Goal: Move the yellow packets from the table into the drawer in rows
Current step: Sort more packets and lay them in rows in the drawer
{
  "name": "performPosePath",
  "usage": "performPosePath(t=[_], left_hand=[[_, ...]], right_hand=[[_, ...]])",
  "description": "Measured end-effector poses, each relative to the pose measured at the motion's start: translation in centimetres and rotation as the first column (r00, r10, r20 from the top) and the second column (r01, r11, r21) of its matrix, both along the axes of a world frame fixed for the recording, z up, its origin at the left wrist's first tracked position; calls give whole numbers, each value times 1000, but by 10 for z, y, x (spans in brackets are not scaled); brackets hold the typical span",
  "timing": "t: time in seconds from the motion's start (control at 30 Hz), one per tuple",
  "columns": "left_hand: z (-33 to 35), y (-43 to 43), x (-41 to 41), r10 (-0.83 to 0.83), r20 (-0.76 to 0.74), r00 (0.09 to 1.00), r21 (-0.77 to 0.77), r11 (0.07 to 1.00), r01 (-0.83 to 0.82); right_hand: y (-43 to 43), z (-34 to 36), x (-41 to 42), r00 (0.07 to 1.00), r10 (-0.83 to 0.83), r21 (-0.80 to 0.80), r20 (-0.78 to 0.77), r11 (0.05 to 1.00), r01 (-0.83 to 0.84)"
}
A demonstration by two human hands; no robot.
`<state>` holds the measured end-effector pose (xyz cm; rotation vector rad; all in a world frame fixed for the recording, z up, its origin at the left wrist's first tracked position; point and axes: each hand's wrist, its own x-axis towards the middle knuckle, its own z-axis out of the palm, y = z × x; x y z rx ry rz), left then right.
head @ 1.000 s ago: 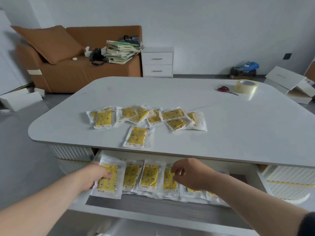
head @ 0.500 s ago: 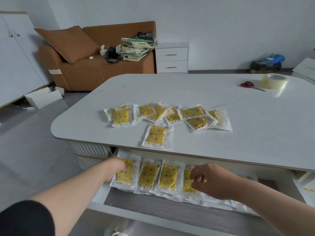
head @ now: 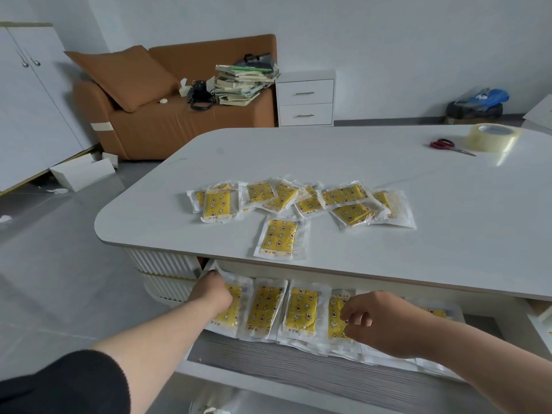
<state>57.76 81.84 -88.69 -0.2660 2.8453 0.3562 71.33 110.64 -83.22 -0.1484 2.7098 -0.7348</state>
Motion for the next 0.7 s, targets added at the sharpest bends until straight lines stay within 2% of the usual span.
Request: performPosePath(t=[0.1,0.23,0.33,0.43,0.5,0.57,0.7], left_hand=[[5,-3,7,-199,-104,975,-90,978,190],[13,-6,10,-470,-89,878,-310,851,424],[17,-12,7,-643,-9,766,-398,705,587],[25,-18,7,-810,127,573,-403,486,776],[27,-16,11,-876,190,443,-379,350,856],[22,-8,17,-900,239,365,-351,271,896],[5,9,18,-895,304,326,-342,217,914]], right_hand=[[0,1,1,1000,-2,0,-1,1000,2],[0,3,1,1000,-7,-3,4,1000,7],[0,4,2,1000,0,-6,3,1000,0],[0,4,2,1000,2,-6,6,1000,-2],[-1,4,1,1000,7,-11,8,1000,-7],[-2,3,0,1000,11,-8,11,1000,-11],[-5,4,-3,1000,3,8,20,1000,-3]])
